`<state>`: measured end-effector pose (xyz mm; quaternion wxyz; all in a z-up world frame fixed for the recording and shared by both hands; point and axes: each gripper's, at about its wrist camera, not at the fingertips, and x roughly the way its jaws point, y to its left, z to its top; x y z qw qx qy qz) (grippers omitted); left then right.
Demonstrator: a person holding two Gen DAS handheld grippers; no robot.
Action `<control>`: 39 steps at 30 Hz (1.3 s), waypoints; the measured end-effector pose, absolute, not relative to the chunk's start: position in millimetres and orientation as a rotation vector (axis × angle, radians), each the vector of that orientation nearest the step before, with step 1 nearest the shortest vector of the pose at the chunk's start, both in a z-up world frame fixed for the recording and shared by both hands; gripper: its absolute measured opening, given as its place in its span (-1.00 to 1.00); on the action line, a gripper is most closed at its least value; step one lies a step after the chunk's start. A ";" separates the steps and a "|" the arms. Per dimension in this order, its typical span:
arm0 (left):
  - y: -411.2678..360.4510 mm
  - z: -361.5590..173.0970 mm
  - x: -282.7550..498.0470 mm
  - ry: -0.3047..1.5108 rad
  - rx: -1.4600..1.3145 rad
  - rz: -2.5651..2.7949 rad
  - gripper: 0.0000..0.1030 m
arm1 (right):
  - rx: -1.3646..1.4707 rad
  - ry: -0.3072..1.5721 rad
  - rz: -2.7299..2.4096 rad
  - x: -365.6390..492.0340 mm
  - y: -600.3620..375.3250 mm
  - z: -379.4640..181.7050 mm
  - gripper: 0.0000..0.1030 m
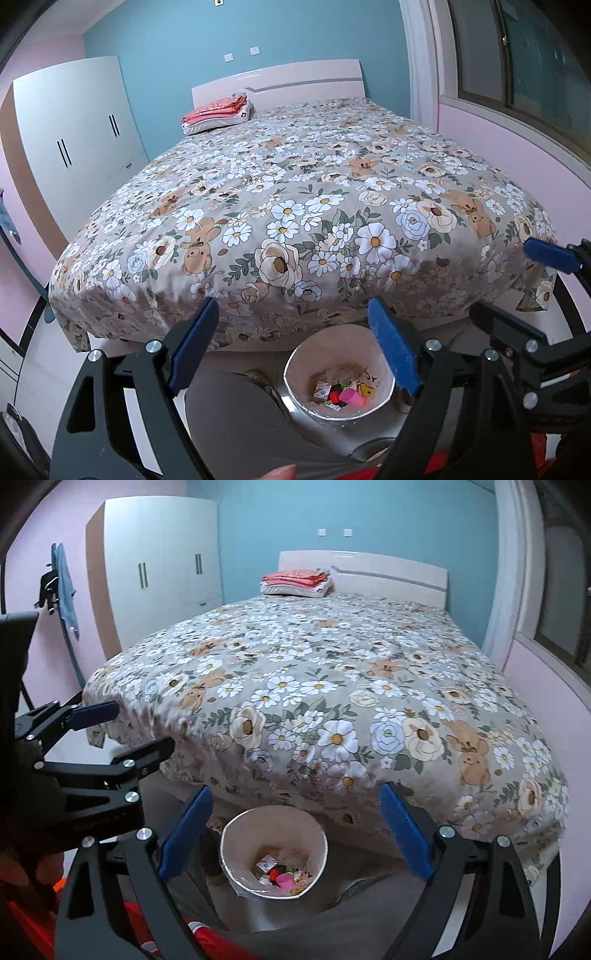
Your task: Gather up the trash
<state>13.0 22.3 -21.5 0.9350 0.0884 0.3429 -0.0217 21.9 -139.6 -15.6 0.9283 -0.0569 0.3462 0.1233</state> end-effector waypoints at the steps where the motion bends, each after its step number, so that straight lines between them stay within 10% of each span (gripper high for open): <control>1: 21.8 -20.7 11.2 0.700 0.184 -0.041 0.60 | -0.117 0.706 0.249 17.9 -138.3 -16.5 0.80; 39: 13.8 -22.8 2.5 0.724 0.160 -0.088 0.66 | -0.080 0.693 0.165 0.7 -147.3 -19.0 0.80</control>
